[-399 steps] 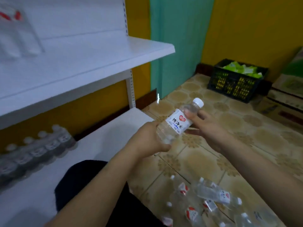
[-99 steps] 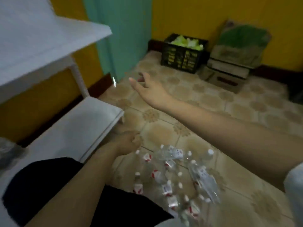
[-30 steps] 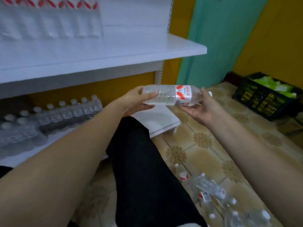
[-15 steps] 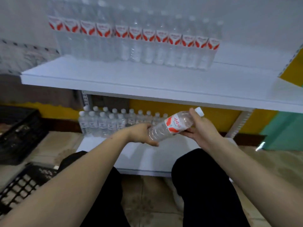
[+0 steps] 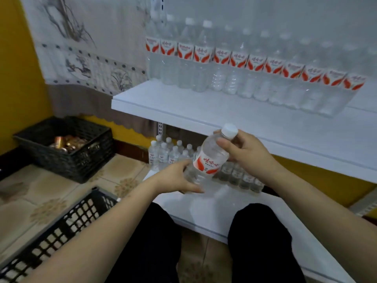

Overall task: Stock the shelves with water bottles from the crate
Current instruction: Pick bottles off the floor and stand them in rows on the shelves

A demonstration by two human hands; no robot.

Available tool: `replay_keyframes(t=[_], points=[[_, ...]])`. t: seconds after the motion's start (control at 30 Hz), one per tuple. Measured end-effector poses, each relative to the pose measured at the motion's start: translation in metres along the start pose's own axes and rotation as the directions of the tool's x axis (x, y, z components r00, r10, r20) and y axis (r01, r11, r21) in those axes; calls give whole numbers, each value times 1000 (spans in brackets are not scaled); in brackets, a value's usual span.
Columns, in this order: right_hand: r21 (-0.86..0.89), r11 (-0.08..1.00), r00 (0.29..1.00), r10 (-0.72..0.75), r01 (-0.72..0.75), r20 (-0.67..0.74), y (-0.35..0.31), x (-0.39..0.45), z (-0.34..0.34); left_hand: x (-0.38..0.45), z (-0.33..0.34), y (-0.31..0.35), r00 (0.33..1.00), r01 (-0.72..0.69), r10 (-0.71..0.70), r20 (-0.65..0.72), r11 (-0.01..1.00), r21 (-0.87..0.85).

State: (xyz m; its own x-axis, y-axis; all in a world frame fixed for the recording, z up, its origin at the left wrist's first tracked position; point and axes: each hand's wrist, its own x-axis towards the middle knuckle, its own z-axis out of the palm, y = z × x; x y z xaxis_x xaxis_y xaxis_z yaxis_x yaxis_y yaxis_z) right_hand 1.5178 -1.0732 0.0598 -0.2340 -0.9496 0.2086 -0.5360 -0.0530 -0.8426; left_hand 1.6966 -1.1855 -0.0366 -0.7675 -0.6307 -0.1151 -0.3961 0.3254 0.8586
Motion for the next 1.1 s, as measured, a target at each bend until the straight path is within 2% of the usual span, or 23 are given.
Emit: replay_keyframes(t=[0.1, 0.23, 0.3, 0.37, 0.43, 0.5, 0.63, 0.77, 0.83, 0.97, 1.1], points=[[41, 997, 996, -70, 73, -56, -35, 22, -7, -12, -32, 40, 991, -40, 33, -133, 998, -50], [74, 993, 995, -92, 90, 23, -57, 45, -6, -7, -59, 104, 944, -152, 96, -315, 976, -157], [139, 986, 996, -91, 90, 2, -66, 61, -13, 6, -73, 130, 925, -191, 151, -349, 978, -84], [169, 982, 996, -87, 90, -26, -73, 82, -25, 24, -87, 148, 934, -239, 219, -282, 970, -38], [150, 985, 996, -73, 79, -50, -70, 104, -35, 43, -103, 157, 953, -220, 229, -197, 973, 70], [120, 992, 994, -31, 44, -102, -54, 128, -40, 62, -117, 164, 963, -158, 204, -176, 956, 246], [39, 999, 983, -2, 9, -184, -7, 172, -46, 116, -128, 161, 915, -66, 242, -322, 879, 472], [109, 994, 970, 39, -13, -241, 24, 221, -45, 191, -127, 138, 875, 2, 254, -413, 850, 527], [70, 998, 962, 15, 4, -271, 31, 245, -43, 216, -124, 127, 842, 26, 262, -472, 854, 520], [-48, 996, 953, -81, 70, -291, 44, 282, -39, 235, -113, 108, 758, -11, 348, -552, 853, 522], [-323, 945, 912, -172, 46, -373, 52, 295, -41, 243, -117, 93, 696, -72, 439, -568, 830, 553]])
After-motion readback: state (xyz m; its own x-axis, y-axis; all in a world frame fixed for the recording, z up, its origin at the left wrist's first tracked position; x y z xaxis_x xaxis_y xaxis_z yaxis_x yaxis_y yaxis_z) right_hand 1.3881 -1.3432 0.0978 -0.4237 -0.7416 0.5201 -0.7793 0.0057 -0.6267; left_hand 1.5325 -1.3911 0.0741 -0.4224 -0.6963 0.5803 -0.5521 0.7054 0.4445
